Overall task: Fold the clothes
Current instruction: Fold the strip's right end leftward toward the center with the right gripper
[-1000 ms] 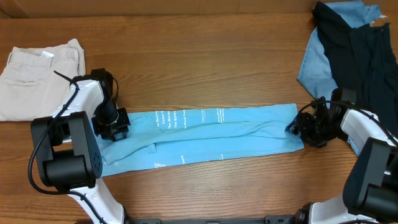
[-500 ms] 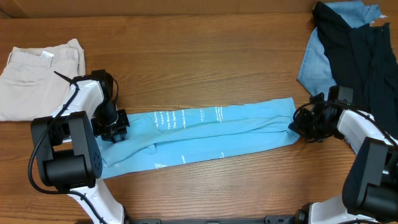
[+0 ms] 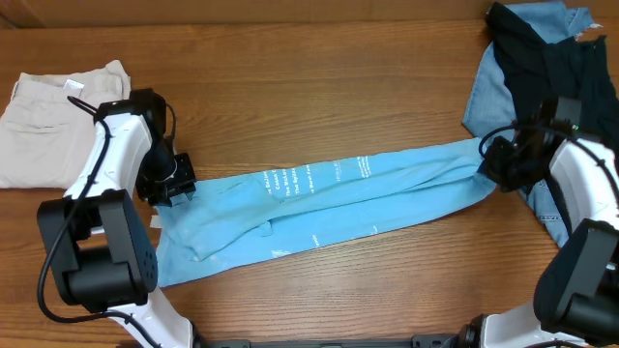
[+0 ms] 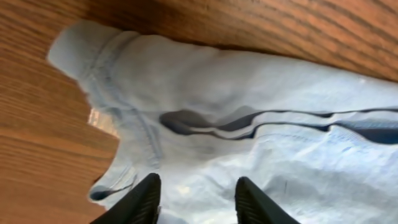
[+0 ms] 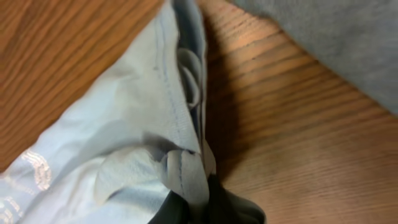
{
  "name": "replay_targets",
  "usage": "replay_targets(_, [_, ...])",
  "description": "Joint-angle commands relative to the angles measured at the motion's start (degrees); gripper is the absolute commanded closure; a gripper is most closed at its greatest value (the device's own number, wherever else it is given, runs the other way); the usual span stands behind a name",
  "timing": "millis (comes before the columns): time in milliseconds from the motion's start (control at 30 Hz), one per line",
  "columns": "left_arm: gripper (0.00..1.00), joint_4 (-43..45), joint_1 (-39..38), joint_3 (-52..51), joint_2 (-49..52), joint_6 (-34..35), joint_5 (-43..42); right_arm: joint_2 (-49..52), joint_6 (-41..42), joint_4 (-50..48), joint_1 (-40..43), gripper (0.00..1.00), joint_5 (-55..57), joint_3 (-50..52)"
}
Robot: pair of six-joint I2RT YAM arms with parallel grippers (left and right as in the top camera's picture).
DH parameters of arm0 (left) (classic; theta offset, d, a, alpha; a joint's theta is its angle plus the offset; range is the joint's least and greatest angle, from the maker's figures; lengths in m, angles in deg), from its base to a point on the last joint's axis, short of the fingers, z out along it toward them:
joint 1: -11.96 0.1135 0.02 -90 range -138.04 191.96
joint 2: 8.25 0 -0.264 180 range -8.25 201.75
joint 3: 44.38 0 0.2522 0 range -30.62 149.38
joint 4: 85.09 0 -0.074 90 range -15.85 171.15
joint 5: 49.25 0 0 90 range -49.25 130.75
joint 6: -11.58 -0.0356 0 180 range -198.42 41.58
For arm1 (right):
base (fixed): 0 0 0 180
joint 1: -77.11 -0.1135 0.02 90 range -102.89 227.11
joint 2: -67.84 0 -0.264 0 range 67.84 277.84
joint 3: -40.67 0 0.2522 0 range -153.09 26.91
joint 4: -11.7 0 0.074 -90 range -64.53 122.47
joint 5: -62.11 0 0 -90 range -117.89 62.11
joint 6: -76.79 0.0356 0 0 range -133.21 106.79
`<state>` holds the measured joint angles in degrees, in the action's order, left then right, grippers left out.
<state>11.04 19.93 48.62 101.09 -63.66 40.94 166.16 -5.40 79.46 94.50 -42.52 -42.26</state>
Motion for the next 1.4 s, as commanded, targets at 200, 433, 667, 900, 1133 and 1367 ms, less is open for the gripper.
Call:
replay_targets(200, [0.46,-0.17,0.37,0.85,-1.07,-0.63,0.22,-0.04,-5.16,10.32,-13.62,0.96,4.7,-10.8])
replay_targets(433, [0.46,-0.15,0.37,0.83,-1.07,-0.63,0.22,-0.04,-3.52,10.86,-28.57,0.96,5.64,-10.8])
replay_targets(667, [0.46,-0.15,0.37,0.83,-1.07,-0.63,0.2,-0.04,-0.11,8.13,-42.75,0.95,5.64,-10.8])
replay_targets(900, [0.46,-0.24,0.37,0.83,-1.07,-0.66,0.2,0.83,-0.11,4.37,-50.75,0.92,5.62,-10.73])
replay_targets(1133, [0.46,-0.22,0.37,0.83,-1.07,-0.66,0.2,4.39,1.2,3.65,-54.23,0.92,5.53,-10.73])
replay_targets(1367, [0.46,-0.22,0.37,0.83,-1.07,-0.63,0.2,5.86,1.2,1.22,-57.22,0.92,5.53,-10.71])
